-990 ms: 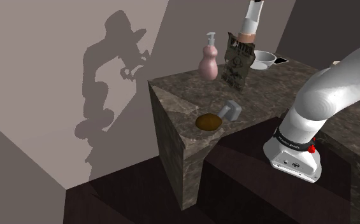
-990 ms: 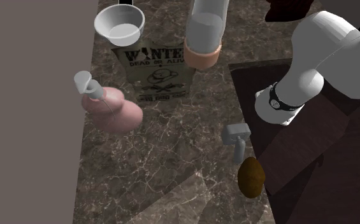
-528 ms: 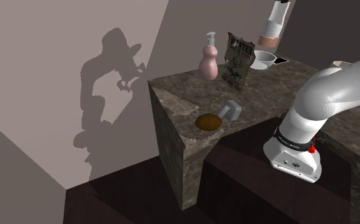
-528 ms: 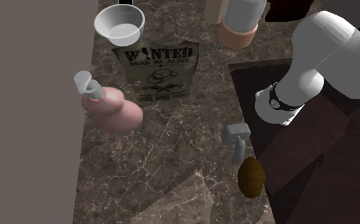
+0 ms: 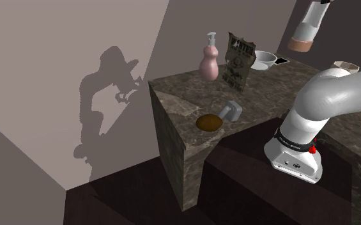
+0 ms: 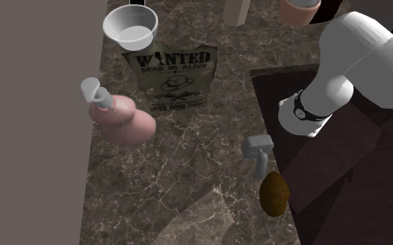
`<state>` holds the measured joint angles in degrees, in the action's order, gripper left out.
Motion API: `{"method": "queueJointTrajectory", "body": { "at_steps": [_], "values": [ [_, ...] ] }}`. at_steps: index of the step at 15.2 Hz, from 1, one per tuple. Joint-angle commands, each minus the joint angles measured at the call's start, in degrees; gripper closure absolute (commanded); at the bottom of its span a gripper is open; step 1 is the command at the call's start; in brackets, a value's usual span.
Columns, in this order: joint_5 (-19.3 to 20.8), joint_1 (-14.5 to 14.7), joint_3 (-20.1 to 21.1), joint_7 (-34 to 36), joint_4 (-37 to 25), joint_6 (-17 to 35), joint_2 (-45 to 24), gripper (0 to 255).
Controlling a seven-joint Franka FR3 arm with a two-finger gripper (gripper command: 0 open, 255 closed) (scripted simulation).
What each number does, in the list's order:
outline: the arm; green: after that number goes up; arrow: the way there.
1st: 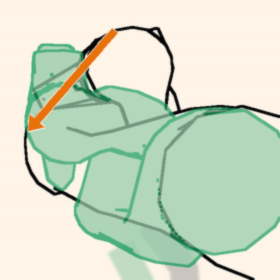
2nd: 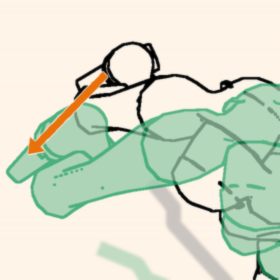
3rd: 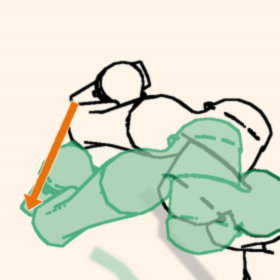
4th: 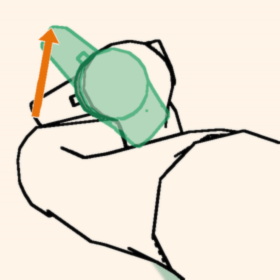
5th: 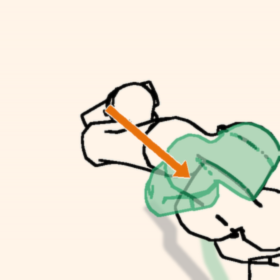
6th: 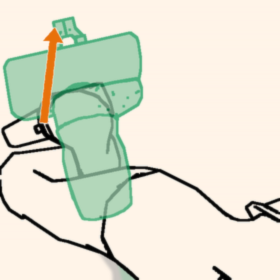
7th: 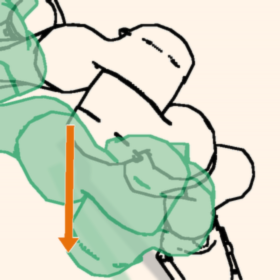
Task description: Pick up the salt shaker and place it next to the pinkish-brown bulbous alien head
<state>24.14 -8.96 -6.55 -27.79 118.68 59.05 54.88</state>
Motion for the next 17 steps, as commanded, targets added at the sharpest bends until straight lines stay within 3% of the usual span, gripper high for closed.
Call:
{"method": "queueJointTrajectory", "body": {
  "at_steps": [1,9,17],
  "values": [
    [1.1,-0.2,-0.4,-1.3,2.0,-1.5,3.8,255],
    [7.7,-1.0,-2.0,-9.0,3.4,-10.6,16.2,255],
    [17.3,-0.6,-3.1,-19.4,0.8,-20.4,25.8,255]
  ]
}}
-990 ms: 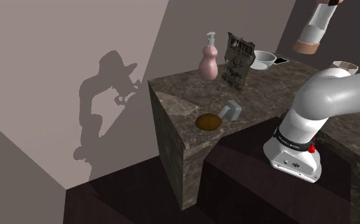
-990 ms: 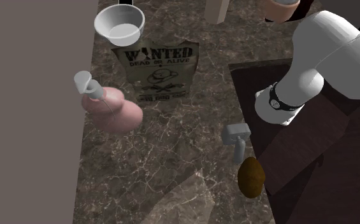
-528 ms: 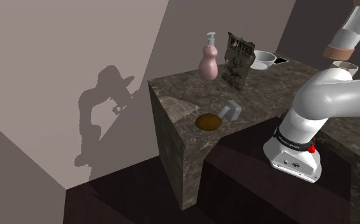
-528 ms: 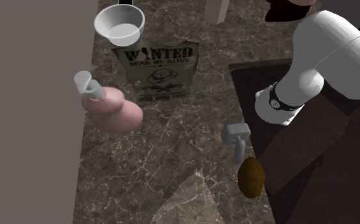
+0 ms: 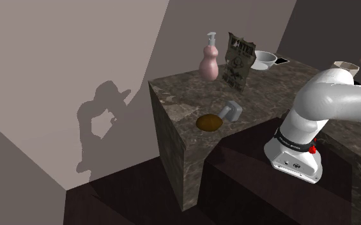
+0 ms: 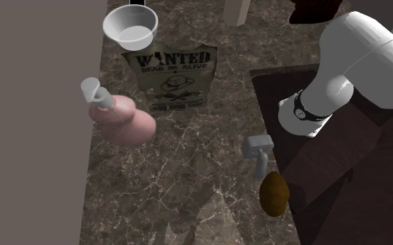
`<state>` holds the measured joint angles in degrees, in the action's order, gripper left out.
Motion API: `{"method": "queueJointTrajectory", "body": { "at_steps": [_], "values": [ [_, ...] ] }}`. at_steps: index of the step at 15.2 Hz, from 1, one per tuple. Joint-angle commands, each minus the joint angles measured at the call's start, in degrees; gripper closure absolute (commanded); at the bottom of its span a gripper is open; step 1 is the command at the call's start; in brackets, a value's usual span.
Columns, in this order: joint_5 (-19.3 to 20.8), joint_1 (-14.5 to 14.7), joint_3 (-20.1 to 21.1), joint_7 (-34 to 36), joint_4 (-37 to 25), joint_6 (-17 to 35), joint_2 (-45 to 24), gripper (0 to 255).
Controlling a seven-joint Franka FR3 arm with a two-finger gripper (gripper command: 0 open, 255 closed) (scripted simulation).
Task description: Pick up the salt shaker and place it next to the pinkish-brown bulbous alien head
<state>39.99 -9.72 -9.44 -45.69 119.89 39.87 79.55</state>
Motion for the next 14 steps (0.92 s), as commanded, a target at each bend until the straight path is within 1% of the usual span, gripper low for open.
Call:
{"method": "queueJointTrajectory", "body": {
  "at_steps": [1,6,11,14],
  "values": [
    [3.0,0.3,-0.3,-3.0,-0.9,-2.4,2.1,255],
    [11.6,1.5,-0.2,-11.5,-4.4,-8.3,6.4,255],
    [21.3,-2.9,-2.4,-25.8,-7.9,-8.7,8.6,255],
    [27.5,-4.4,-3.8,-34.0,-10.5,-8.7,9.5,255]
  ]
}}
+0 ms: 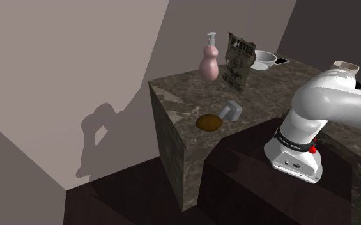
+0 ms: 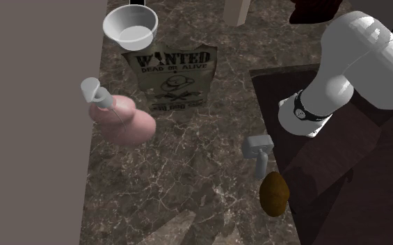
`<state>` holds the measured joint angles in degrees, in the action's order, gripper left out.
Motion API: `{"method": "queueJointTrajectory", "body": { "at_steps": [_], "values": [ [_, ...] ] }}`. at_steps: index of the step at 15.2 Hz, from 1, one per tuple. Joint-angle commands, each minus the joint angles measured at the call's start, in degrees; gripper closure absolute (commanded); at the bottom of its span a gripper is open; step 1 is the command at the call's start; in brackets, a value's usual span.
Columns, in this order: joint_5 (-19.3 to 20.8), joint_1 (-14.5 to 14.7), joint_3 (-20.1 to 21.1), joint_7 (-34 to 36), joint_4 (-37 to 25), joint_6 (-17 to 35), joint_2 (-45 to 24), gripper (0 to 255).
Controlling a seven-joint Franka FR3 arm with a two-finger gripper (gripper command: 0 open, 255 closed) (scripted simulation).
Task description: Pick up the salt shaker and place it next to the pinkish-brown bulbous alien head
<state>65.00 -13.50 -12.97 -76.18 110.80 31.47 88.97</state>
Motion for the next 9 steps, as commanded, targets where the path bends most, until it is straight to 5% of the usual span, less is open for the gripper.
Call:
{"method": "queueJointTrajectory", "body": {
  "at_steps": [1,7,9],
  "values": [
    [4.6,-1.0,-0.7,-6.1,-2.4,-0.3,0.2,255],
    [17.7,-2.0,-3.5,-21.7,-9.6,0.8,0.5,255],
    [17.6,-2.3,-3.8,-21.2,-7.6,1.0,2.3,255]
  ]
}}
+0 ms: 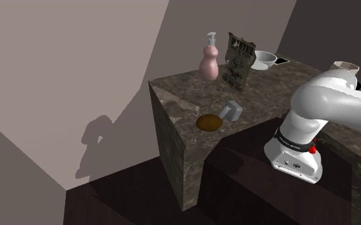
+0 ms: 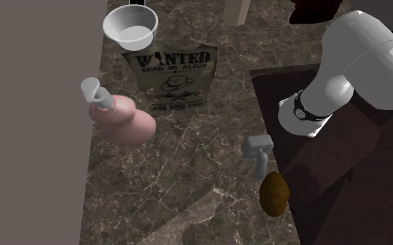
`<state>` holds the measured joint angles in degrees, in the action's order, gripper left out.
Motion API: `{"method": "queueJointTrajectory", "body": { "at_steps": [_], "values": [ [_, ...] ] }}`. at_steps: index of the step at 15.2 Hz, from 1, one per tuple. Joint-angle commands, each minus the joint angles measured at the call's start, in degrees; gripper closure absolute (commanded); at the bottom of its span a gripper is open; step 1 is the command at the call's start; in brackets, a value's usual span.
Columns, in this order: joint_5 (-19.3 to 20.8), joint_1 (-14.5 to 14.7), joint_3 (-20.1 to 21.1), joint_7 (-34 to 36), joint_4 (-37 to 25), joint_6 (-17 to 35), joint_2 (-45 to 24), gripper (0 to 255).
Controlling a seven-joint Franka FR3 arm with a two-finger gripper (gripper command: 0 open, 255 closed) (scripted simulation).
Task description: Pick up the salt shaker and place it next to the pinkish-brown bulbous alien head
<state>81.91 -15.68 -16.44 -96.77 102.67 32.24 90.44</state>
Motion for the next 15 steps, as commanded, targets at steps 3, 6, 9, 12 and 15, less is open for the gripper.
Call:
{"method": "queueJointTrajectory", "body": {
  "at_steps": [3,6,9,12,15],
  "values": [
    [0.7,-0.5,-0.6,-0.1,3.6,0.5,3.5,255],
    [0.8,-0.9,-1.0,0.3,6.5,0.7,6.2,255],
    [1.1,-1.3,-1.4,0.6,9.3,0.9,8.8,255],
    [1.5,-1.8,-1.9,0.8,12.1,1.1,11.4,255],
    [-1.6,-8.6,-6.8,-0.2,15.0,6.9,11.8,255]
  ]
}}
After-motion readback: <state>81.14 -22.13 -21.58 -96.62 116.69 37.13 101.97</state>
